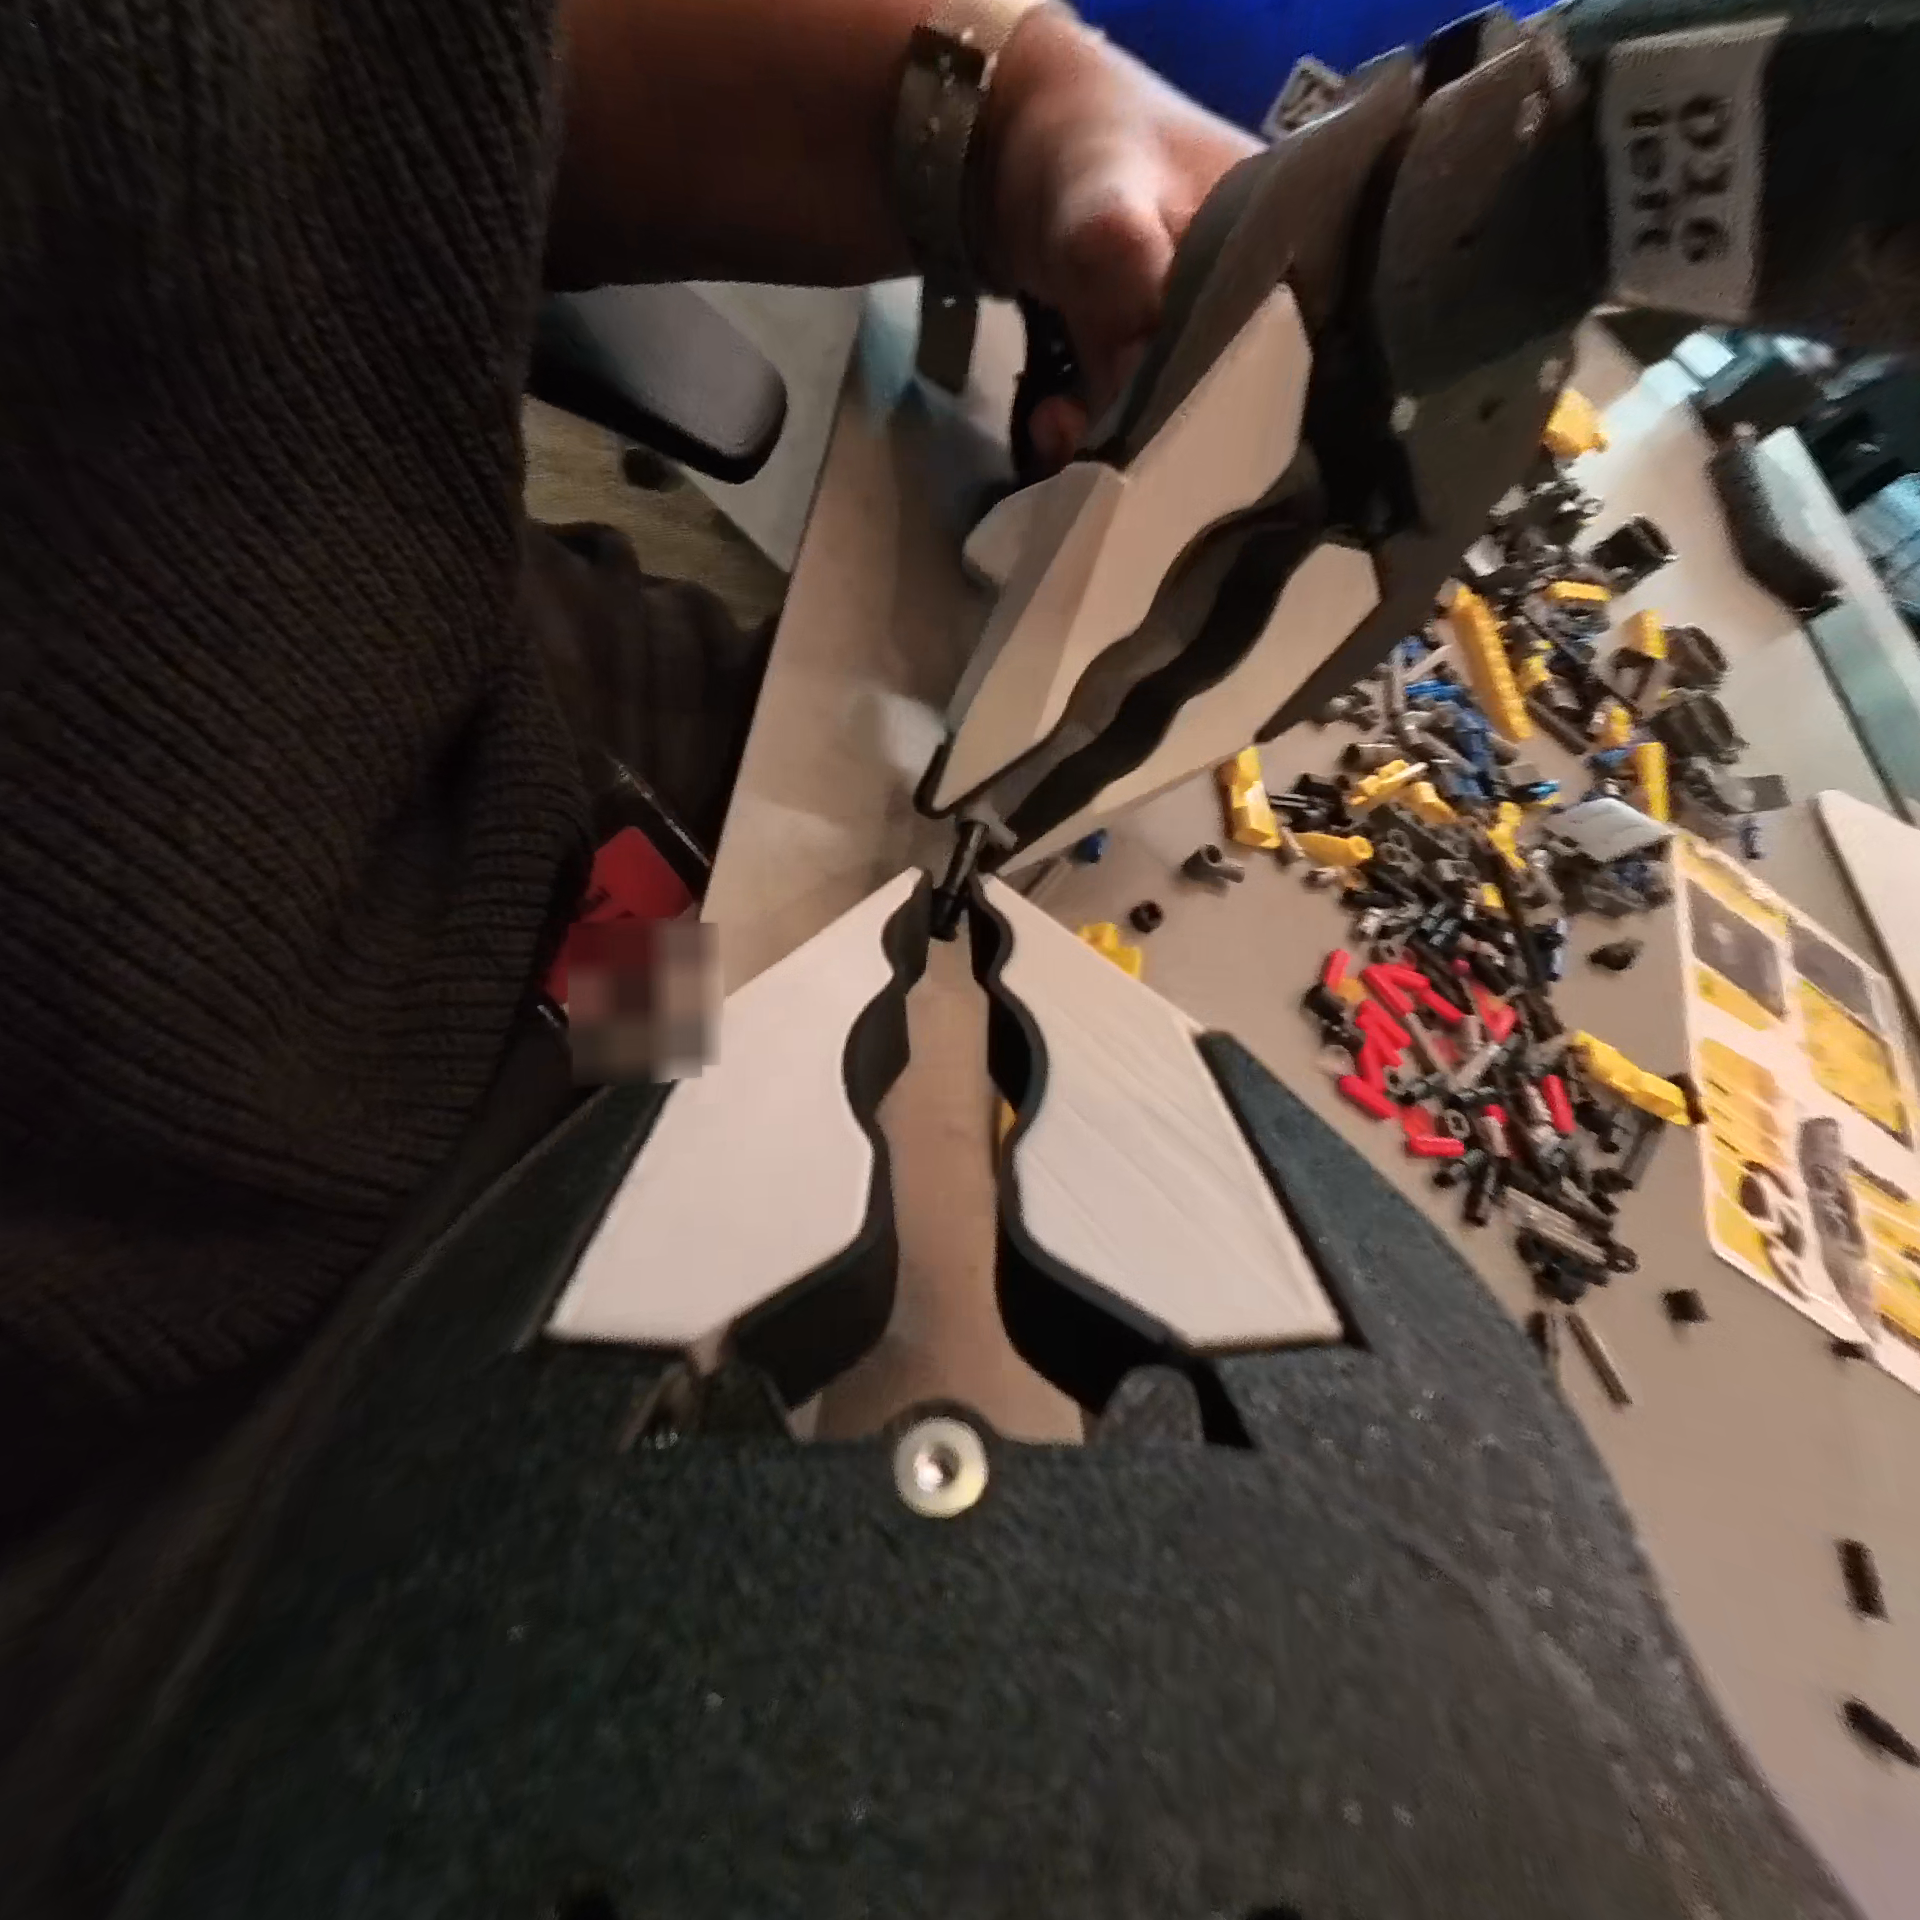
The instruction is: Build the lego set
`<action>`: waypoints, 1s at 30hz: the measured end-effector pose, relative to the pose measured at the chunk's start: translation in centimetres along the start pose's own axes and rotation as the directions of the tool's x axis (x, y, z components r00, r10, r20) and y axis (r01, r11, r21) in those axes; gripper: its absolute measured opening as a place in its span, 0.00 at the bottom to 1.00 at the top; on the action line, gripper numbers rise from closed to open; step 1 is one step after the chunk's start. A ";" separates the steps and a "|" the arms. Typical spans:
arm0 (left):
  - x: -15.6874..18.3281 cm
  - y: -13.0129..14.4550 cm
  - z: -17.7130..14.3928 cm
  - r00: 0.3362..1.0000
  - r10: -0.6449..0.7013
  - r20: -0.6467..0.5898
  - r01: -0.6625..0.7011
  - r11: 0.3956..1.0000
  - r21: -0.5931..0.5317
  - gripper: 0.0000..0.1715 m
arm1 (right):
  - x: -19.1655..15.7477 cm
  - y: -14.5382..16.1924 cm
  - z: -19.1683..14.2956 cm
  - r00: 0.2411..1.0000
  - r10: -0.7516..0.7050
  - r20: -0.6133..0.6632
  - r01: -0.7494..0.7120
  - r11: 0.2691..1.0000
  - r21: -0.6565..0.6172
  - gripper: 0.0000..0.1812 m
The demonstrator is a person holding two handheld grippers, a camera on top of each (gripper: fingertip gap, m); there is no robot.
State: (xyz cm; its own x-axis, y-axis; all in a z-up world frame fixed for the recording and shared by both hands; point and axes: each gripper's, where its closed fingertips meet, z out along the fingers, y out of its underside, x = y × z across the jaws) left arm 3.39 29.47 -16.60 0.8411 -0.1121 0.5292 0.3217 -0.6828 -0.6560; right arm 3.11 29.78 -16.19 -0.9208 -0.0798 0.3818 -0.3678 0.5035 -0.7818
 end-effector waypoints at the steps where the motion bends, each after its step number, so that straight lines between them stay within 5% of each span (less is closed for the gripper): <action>1: 0.0 0.3 0.2 1.000 0.000 0.004 0.000 1.000 -0.026 0.09 | -0.2 0.1 0.1 1.000 -0.011 0.025 0.011 1.000 -0.006 0.03; 19: 0.0 1.4 1.0 0.994 0.013 0.109 0.004 0.988 -0.154 0.09 | -1.8 1.3 0.6 0.974 -0.102 0.202 0.141 0.971 -0.191 0.03; 30: 0.1 1.5 1.1 0.987 0.027 0.156 0.000 0.986 -0.169 0.09 | -1.3 1.4 0.0 0.987 -0.046 0.152 0.072 0.983 -0.167 0.03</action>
State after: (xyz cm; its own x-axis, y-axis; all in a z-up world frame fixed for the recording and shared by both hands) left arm 4.39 29.23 -18.11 0.9069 -0.0167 0.4209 0.2432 -0.7951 -0.5555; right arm 3.81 30.59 -17.75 -0.9117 -0.2326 0.3386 -0.4063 0.6328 -0.6592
